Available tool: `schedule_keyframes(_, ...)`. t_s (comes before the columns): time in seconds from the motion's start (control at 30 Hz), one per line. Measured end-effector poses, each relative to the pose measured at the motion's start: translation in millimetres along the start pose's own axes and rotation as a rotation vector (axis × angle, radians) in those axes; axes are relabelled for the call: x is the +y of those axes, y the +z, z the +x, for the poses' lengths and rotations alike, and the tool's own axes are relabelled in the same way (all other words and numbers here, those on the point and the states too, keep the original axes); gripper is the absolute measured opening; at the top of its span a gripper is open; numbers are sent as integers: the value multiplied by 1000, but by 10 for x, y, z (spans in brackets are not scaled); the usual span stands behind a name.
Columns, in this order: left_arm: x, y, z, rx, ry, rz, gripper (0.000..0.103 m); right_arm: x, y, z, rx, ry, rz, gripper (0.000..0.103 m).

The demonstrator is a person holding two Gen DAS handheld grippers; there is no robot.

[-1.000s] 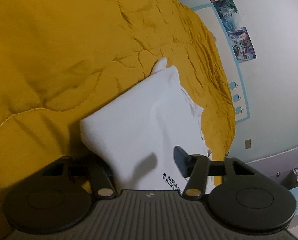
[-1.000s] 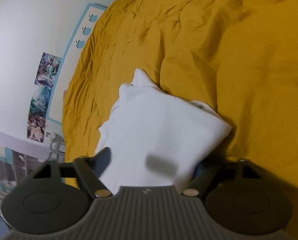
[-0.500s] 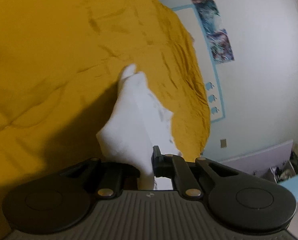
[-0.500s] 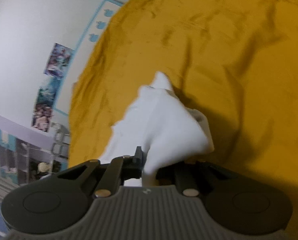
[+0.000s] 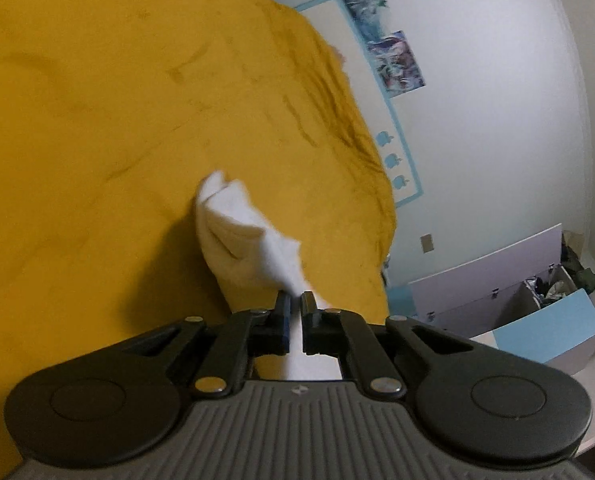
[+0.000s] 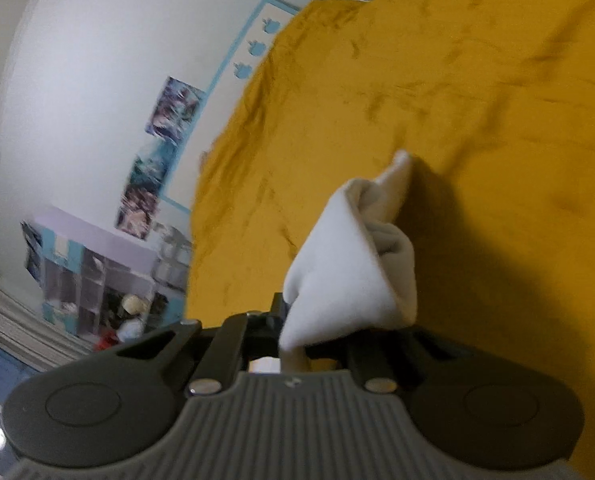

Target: Fold small clothes

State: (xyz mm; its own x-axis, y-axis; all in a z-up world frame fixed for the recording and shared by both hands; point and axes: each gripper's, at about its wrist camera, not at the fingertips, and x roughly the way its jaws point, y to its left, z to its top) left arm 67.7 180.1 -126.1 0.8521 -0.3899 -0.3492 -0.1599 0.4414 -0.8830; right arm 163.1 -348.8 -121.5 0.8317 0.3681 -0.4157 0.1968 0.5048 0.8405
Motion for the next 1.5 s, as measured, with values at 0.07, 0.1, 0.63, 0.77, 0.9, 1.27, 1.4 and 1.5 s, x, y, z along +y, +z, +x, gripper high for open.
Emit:
schedule_keyframes(0.07,88,-139,-85,32,24,-10,0,-257,-93,-92,36,-40,64,3)
schedule_keyframes(0.1,132,-188,-98,45,52,-4,0,-393,-126,-102,40,-56,101,3)
schedule_keyframes(0.63,-269,130,534,203,85,278,19,-182,239,-693,-251,-191,-127,54)
schedule_keyframes(0.77,-356,11,818,288,48,310,21,-120,637,62,-61,-134,-287,60)
schedule_keyframes(0.9,-339,-200,994,349,70,337,22,-276,925,722,64,-209,-326,60)
schedule_keyframes(1.27,-128,-269,1146,418,133,321,23,-455,1029,1117,120,-172,-314,15)
schedule_keyframes(1.4,-114,-294,1133,438,140,332,23,-428,1084,1204,63,-211,-383,5)
schedule_keyframes(1.5,-75,-296,1135,436,141,316,23,-681,1214,1321,74,-260,-301,0)
